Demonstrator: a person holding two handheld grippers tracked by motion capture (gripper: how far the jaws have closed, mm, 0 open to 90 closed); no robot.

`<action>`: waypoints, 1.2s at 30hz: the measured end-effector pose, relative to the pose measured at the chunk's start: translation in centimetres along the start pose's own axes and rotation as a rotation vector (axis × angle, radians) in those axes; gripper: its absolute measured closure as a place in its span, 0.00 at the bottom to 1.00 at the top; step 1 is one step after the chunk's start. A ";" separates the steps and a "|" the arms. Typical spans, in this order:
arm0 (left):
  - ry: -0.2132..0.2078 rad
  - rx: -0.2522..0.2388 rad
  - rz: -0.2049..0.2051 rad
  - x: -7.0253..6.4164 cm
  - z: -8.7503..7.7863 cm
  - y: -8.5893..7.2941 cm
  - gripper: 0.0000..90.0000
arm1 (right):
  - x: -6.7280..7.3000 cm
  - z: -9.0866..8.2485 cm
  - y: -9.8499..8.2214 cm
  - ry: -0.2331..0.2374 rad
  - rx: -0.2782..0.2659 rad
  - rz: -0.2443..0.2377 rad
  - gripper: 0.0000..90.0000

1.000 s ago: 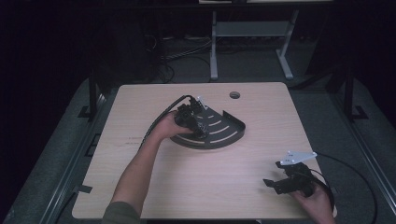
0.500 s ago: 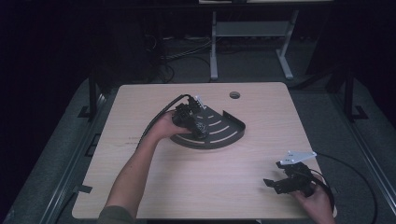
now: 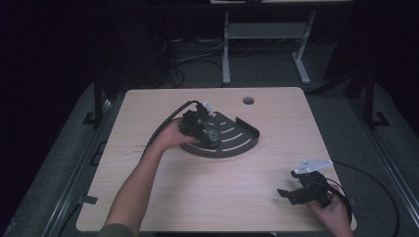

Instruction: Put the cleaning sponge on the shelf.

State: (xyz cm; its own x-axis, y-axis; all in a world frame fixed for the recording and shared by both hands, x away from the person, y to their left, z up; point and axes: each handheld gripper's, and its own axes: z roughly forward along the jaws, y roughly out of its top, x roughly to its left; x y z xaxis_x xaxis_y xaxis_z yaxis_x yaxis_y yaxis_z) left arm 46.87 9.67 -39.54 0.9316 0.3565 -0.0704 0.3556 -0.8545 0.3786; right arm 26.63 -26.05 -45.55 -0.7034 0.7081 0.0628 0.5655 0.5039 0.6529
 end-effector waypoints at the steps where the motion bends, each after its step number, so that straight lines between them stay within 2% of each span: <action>1: 0.000 0.000 0.000 0.0 0.0 0.0 0.25 | 0.0 0.0 0.0 0.000 0.000 0.000 0.16; 9: 0.008 0.003 0.005 -0.4 -0.7 -0.3 0.25 | 0.0 0.0 0.0 -0.001 0.003 -0.002 0.16; 17: 0.011 -0.027 -0.008 -0.8 -1.4 -1.2 0.25 | 0.0 0.1 0.1 -0.001 0.002 0.001 0.16; 21: 0.008 -0.023 -0.009 -1.0 -1.5 -1.5 0.25 | 0.0 0.2 0.1 -0.002 0.005 -0.005 0.16; 33: 0.019 -0.028 0.016 -2.0 -2.3 -1.6 0.24 | -0.1 0.2 0.0 -0.001 0.008 0.002 0.16; 36: 0.012 -0.053 0.001 -2.1 -2.3 -1.9 0.24 | 0.0 0.2 0.0 -0.001 0.009 0.002 0.16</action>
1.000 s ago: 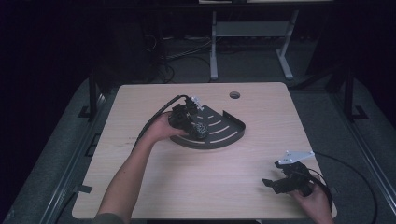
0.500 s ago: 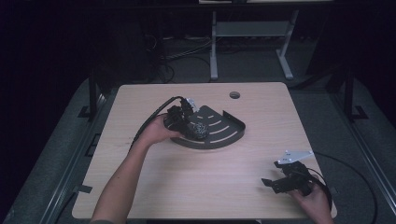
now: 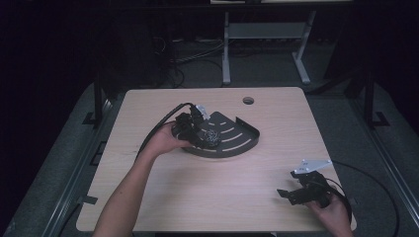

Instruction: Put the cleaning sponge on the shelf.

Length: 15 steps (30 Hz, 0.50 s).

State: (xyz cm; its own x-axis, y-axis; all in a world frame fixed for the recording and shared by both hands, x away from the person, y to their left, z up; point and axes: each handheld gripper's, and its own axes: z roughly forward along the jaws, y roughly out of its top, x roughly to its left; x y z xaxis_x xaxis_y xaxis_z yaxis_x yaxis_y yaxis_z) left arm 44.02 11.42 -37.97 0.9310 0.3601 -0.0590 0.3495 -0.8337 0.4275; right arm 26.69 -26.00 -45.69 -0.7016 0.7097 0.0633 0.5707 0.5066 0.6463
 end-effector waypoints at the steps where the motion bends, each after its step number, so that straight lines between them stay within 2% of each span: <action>1: -0.001 0.008 0.003 0.0 0.0 -0.1 0.25 | 0.0 0.0 0.0 0.000 0.000 -0.001 0.16; 5: 0.000 0.016 -0.003 -0.2 0.1 -0.7 0.24 | 0.0 0.0 0.0 0.002 0.000 -0.003 0.16; 8: -0.006 -0.004 -0.021 -0.2 -0.1 -1.3 0.24 | 0.1 0.1 0.0 0.000 0.006 -0.001 0.16; 15: 0.000 0.011 -0.014 -0.6 -0.2 -2.0 0.24 | 0.1 0.2 0.0 0.003 0.009 0.002 0.16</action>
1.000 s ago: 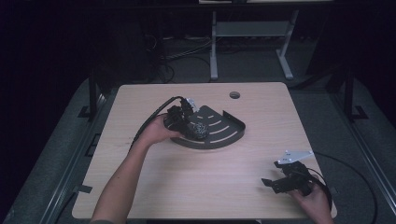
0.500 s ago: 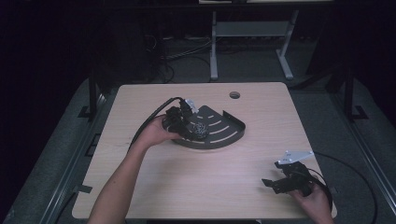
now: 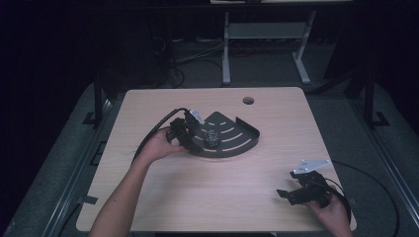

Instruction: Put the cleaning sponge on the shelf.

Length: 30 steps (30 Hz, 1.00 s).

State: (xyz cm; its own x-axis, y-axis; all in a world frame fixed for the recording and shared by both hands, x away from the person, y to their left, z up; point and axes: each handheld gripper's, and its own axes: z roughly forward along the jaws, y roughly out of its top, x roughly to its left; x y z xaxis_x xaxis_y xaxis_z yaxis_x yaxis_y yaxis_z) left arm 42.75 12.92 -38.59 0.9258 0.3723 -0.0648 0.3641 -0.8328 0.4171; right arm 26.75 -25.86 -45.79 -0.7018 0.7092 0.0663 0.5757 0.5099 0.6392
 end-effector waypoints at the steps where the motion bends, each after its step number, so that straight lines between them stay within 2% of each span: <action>1: 0.000 -0.010 0.000 -0.1 -0.1 -0.1 0.24 | 0.0 0.0 0.0 0.000 0.001 -0.003 0.16; 17: 0.007 -0.005 0.014 -1.4 -0.6 -1.1 0.24 | 0.0 0.0 -0.1 -0.003 0.009 -0.003 0.16; 19: 0.005 -0.017 0.013 -1.6 -0.7 -1.3 0.24 | 0.0 0.0 -0.1 -0.003 0.009 -0.004 0.16; 27: 0.012 0.003 0.019 -2.2 -0.5 -2.4 0.24 | 0.0 0.1 -0.1 -0.003 0.012 0.000 0.16; 30: 0.012 -0.006 0.015 -2.5 -0.6 -2.7 0.24 | -0.1 0.1 -0.1 -0.004 0.012 0.000 0.16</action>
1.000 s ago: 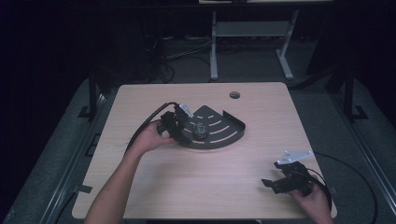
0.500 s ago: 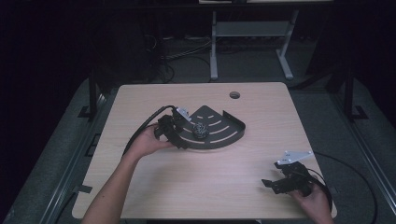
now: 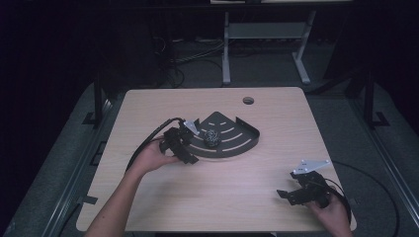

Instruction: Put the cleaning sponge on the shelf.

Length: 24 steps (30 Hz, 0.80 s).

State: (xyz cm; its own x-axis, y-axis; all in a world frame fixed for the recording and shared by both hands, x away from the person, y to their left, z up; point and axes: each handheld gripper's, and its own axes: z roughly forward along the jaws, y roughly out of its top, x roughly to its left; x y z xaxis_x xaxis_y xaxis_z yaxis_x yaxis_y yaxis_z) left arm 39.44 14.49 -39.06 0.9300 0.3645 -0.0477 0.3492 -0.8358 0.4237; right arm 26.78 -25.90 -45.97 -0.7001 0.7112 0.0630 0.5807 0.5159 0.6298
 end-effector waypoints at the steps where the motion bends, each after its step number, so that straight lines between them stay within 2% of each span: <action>1: 0.001 0.001 0.003 -0.1 -0.1 -0.1 0.24 | 0.0 0.0 0.0 0.000 0.000 0.000 0.16; 8: 0.017 -0.010 0.002 -0.6 -0.4 -0.7 0.24 | 0.0 0.2 0.0 0.000 0.007 0.005 0.16; 24: 0.004 -0.012 0.000 -1.7 0.0 -2.2 0.24 | -0.2 0.3 -0.1 -0.007 0.019 0.023 0.16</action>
State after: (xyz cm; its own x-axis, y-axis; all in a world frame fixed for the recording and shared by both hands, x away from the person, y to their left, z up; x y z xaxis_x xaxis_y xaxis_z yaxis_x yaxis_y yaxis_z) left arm 37.06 15.67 -39.92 0.9294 0.3664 -0.0445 0.3483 -0.8308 0.4341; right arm 26.95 -25.94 -46.29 -0.6837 0.7261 0.0721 0.6045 0.5082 0.6134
